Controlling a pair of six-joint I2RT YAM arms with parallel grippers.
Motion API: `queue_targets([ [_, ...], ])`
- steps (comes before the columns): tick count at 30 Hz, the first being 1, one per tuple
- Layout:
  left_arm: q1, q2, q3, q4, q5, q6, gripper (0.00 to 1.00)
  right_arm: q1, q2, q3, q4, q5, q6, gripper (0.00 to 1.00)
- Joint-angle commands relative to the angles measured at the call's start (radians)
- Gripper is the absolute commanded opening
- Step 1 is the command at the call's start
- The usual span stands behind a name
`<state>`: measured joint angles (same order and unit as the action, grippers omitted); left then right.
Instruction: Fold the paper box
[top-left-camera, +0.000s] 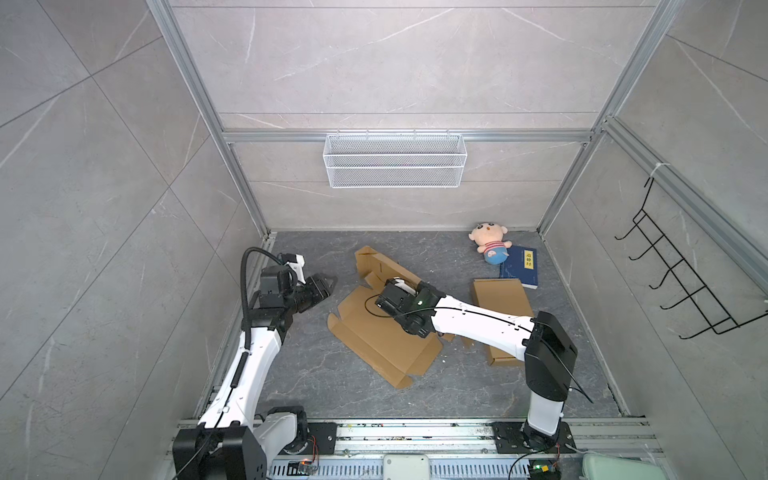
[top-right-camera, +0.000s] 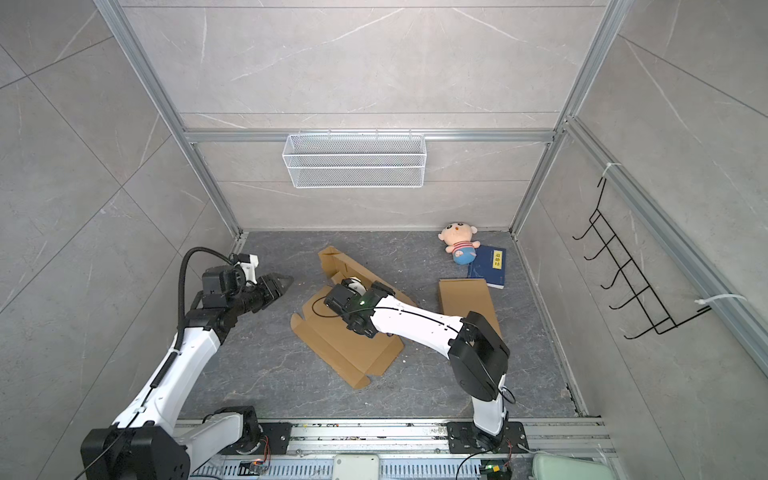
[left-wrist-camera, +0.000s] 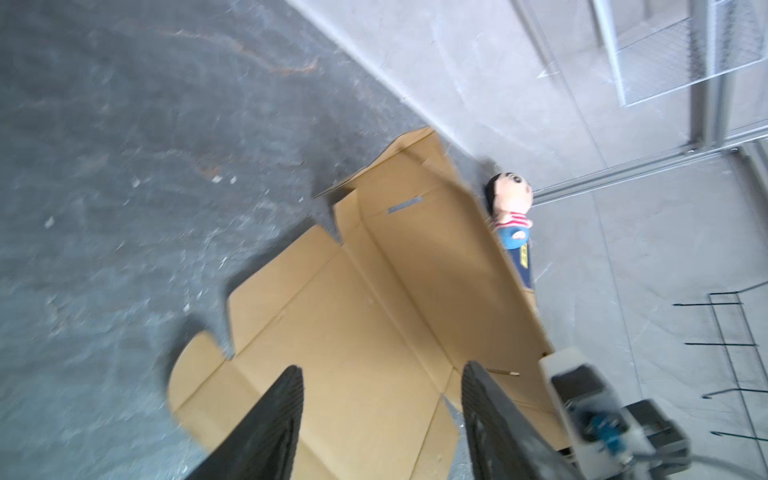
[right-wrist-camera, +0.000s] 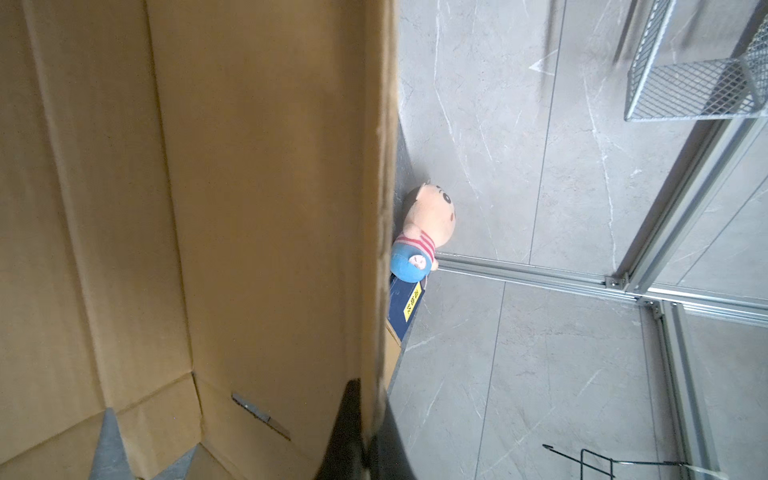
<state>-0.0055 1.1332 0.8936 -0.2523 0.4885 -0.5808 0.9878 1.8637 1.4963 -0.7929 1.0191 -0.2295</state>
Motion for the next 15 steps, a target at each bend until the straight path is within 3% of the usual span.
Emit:
queue_targets([
  [1, 0.006, 0.090, 0.112, 0.031, 0.069, 0.054, 0.65, 0.012, -0.036, -0.072, 0.119, -0.082, -0.060, 0.00],
  [5, -0.024, 0.187, 0.215, 0.009, 0.082, 0.080, 0.67, 0.011, -0.068, -0.116, 0.181, -0.123, -0.101, 0.00],
  [11, -0.144, 0.345, 0.384, -0.092, 0.030, 0.214, 0.75, 0.012, -0.071, -0.141, 0.216, -0.150, -0.128, 0.00],
  [15, -0.177, 0.440, 0.475, -0.150, 0.004, 0.284, 0.76, 0.012, -0.082, -0.158, 0.234, -0.166, -0.137, 0.00],
])
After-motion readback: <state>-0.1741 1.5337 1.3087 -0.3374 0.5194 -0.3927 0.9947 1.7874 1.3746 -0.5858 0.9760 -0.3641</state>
